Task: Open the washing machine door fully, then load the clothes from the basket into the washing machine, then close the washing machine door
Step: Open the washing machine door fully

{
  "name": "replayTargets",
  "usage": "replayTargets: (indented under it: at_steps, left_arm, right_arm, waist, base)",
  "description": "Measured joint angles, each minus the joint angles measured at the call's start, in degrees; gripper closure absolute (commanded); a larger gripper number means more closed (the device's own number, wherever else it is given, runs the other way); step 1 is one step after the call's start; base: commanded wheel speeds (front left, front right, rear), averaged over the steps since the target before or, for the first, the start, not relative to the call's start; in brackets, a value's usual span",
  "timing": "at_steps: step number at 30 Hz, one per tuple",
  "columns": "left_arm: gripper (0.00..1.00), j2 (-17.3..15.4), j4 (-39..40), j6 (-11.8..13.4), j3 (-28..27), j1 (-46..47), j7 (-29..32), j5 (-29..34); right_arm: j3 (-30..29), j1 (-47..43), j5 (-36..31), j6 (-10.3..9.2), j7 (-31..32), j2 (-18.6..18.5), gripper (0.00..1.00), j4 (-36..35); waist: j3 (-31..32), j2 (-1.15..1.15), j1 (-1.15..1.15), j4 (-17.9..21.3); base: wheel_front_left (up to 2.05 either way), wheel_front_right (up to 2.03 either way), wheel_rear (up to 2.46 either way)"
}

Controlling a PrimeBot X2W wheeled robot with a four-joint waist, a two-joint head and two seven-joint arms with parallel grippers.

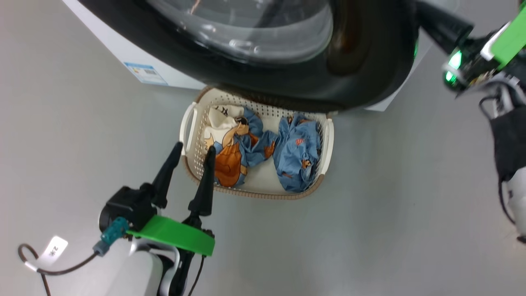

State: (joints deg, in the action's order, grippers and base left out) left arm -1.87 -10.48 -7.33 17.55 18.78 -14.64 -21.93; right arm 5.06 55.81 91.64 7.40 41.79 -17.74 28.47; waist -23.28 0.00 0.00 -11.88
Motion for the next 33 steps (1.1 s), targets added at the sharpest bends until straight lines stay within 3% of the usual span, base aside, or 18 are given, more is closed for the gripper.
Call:
replayTargets:
  at_steps: [33]
  left_arm:
    - [0.00,-0.2,-0.5,0.0,-3.2,-12.3,0.0,3.1]
  right_arm:
    - [3.6,-20.8,-0.1,0.00,5.2,7.1,1.00,-5.0]
  waist:
    - [15.8,0.00,0.00,-1.1]
  base:
    - [0.00,0.00,0.00]
